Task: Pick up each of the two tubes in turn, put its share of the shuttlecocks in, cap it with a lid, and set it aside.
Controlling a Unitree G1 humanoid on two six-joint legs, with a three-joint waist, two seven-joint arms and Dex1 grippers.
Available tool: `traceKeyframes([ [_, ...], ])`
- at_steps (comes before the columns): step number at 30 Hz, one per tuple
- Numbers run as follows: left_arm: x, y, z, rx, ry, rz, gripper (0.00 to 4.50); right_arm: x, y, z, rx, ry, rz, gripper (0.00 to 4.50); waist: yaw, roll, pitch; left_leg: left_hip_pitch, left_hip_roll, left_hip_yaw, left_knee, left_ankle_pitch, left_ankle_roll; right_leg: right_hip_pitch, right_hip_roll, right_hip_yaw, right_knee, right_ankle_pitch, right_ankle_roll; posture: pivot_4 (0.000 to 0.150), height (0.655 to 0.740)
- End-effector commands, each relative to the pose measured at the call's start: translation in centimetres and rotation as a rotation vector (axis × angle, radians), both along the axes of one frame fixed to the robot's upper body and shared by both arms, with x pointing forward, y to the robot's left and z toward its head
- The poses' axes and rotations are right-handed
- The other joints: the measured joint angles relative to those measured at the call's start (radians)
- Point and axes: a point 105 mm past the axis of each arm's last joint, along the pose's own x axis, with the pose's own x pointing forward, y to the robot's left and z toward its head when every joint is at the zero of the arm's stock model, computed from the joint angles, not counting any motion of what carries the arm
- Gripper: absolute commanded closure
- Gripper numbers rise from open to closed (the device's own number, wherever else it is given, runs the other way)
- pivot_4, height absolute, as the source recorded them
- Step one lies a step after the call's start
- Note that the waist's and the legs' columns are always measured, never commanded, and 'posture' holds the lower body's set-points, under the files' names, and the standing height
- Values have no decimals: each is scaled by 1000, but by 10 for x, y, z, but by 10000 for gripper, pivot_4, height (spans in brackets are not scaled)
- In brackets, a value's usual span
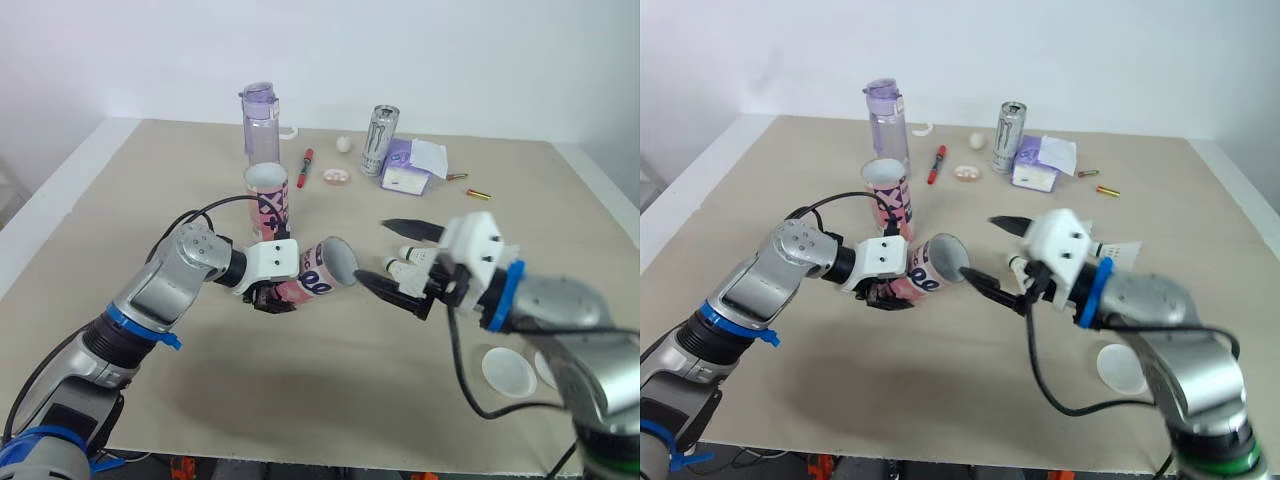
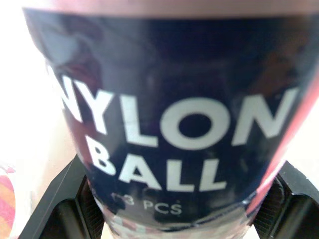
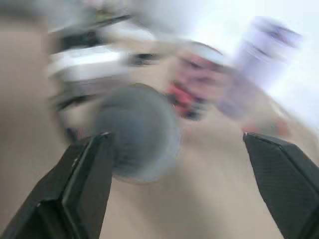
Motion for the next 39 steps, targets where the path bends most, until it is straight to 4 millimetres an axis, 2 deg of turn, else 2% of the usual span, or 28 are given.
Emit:
traceKeyframes([
  [1, -2, 4, -10, 28, 31, 9, 11250, -2, -25, -16, 104, 90, -226, 1657, -2, 1, -1, 1, 0, 0, 0, 0, 0, 1, 0, 0, 0, 0, 1, 1500, 7400],
  [6, -1, 2, -10, 28, 26, 5, 11250, -4, -34, -45, 183, 205, -365, 1657, -3, 2, -1, 2, 1, 0, 1, 1, 1, 1, 1, 1, 1, -3, 2, 1500, 7400],
  [14, -1, 3, -11, 29, 25, 8, 11250, 6, -27, -58, 252, 259, -391, 1657, -4, 2, -1, 3, 1, 2, 2, 1, 1, 1, 2, 3, 1, -1, 3, 1500, 7400],
  [16, -1, 3, -10, 28, 23, 9, 11250, 15, -26, -61, 267, 267, -416, 1657, -4, 2, -1, 3, 1, 1, 2, 1, 1, 1, 2, 3, 1, -2, 3, 1500, 7400],
  [22, -2, 2, -10, 24, 21, 11, 11250, 28, -12, -61, 261, 263, -385, 1657, -4, 3, -1, 3, 1, 1, 2, 1, 1, 1, 2, 3, 1, -2, 3, 1500, 7400],
  [37, -3, 3, -11, 18, 22, 29, 11250, 58, -14, -60, 384, 353, -460, 1657, -5, 3, -1, 2, 1, 1, 1, 1, 1, 1, 3, 4, 1, -1, 3, 1500, 7400],
  [39, -3, 3, -11, 17, 21, 31, 11250, 60, -16, -61, 373, 356, -468, 7029, -5, 3, -1, 2, 1, 1, 1, 1, 1, 1, 3, 3, 1, -1, 2, 1500, 7400],
])
